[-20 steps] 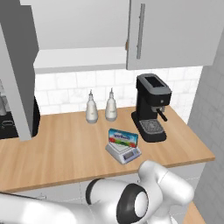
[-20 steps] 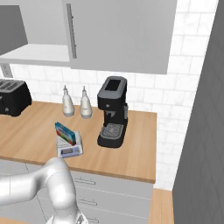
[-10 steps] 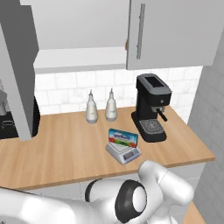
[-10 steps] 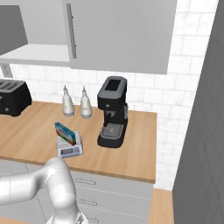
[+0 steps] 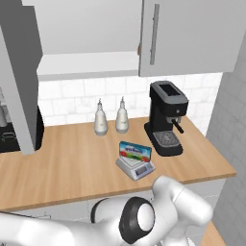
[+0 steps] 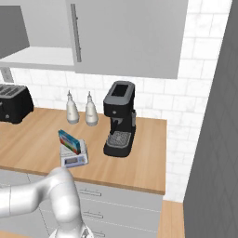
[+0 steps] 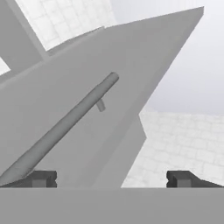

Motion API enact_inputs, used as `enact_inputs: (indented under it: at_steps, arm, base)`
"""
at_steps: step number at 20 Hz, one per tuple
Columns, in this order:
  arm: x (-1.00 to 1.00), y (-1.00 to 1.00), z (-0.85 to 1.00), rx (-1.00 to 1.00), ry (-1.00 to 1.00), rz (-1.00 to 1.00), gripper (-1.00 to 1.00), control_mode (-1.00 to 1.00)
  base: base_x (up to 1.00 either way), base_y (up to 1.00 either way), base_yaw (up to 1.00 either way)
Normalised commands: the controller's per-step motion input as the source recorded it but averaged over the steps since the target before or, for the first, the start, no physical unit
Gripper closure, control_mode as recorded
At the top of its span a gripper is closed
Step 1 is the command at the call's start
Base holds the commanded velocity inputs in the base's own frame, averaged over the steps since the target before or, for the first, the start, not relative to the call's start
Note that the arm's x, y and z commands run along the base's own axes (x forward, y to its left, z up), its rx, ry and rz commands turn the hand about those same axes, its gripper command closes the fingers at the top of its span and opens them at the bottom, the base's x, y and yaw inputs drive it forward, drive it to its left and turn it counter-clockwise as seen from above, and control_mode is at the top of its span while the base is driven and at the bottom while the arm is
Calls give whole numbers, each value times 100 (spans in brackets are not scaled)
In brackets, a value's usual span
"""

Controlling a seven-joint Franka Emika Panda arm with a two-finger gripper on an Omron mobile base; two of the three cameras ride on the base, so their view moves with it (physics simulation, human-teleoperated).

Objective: Pick the boxed food and place it on the digital scale for weighing, and close the cabinet.

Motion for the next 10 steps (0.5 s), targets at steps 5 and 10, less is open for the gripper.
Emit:
enact_inputs:
  at_steps: [5,10]
  arm:
    - [38,47,-15,-3,0,-4,-100,-100]
    - [36,6,0,-3,8,-3,-100,-100]
  base:
    - [0,0,0]
    - [0,0,0]
